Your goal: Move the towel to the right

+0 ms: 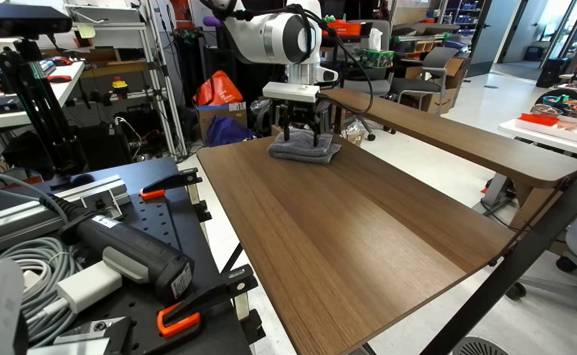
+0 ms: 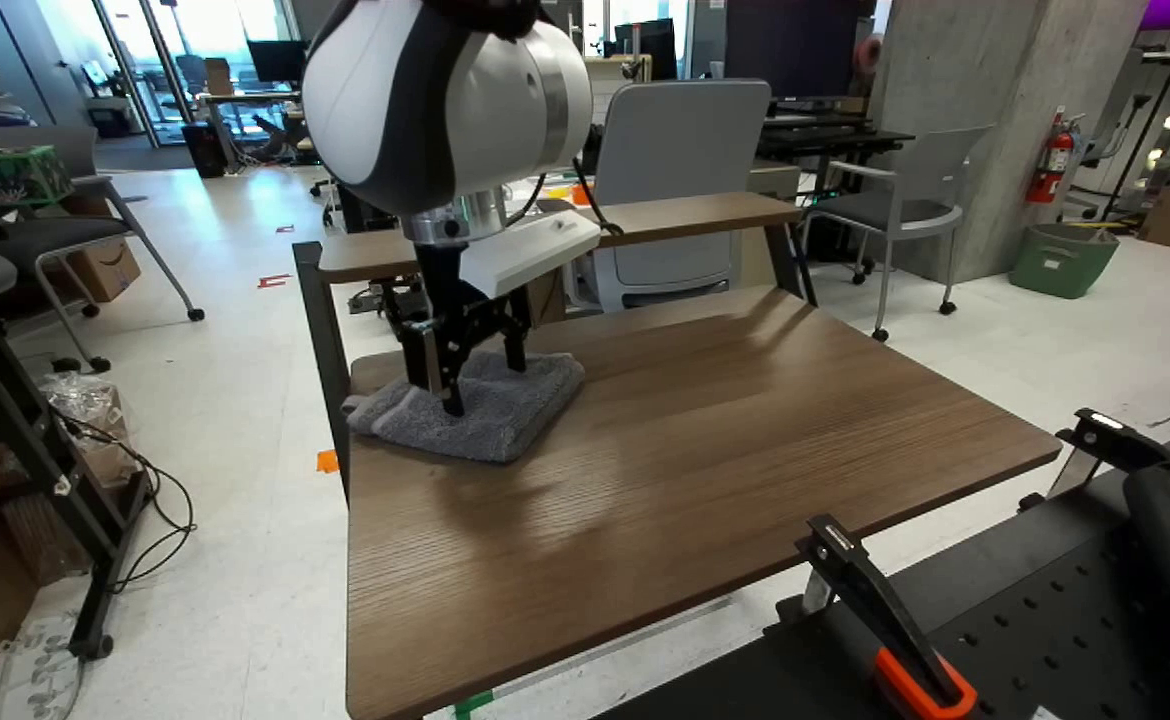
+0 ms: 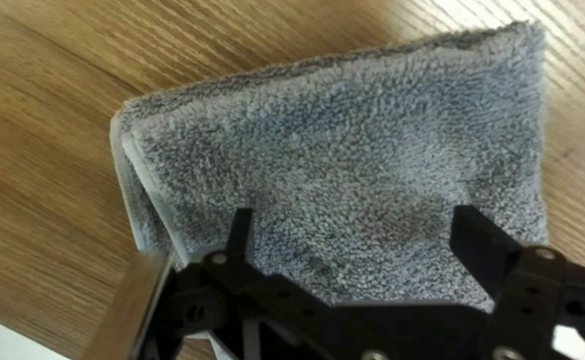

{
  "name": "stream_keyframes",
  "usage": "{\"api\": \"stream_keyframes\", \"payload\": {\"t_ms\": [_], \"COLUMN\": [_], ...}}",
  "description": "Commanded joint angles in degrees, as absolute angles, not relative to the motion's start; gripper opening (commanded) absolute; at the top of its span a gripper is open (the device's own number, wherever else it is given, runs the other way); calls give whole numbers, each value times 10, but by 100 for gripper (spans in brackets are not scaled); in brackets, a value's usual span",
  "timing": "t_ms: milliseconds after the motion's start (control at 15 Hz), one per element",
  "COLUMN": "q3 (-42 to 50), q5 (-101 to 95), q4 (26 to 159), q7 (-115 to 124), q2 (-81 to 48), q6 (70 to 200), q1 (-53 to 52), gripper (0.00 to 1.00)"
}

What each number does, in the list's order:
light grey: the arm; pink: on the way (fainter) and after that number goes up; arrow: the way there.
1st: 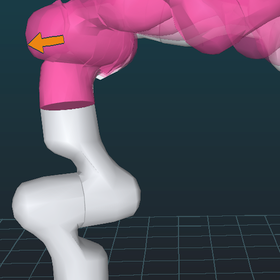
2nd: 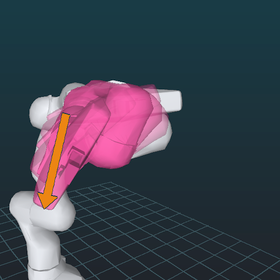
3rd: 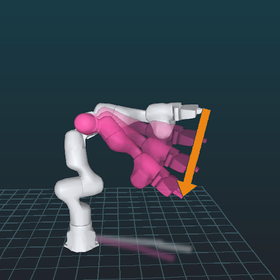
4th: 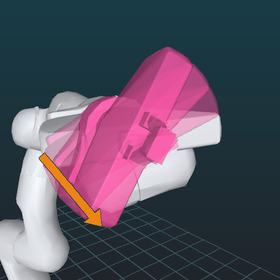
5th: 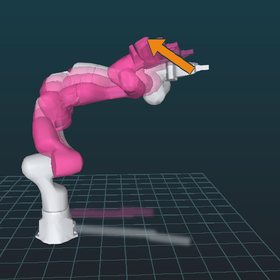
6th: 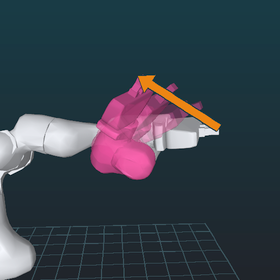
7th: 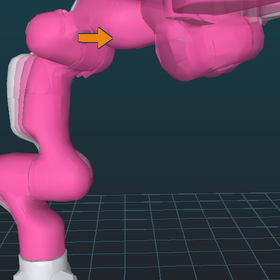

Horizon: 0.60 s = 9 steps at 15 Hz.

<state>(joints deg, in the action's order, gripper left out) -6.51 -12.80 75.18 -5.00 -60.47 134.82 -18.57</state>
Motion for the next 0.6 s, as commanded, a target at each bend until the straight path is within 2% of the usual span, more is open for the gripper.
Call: {"api": "stream_keyframes", "payload": {"t_ms": [0, 533], "q3": [-68, -68], "q5": [-121, -95], "q4": [707, 787], "q7": [-66, -45], "q2": [-642, -593], "q6": [1336, 1365], "q1": [-185, -158], "gripper": [100, 100]}}
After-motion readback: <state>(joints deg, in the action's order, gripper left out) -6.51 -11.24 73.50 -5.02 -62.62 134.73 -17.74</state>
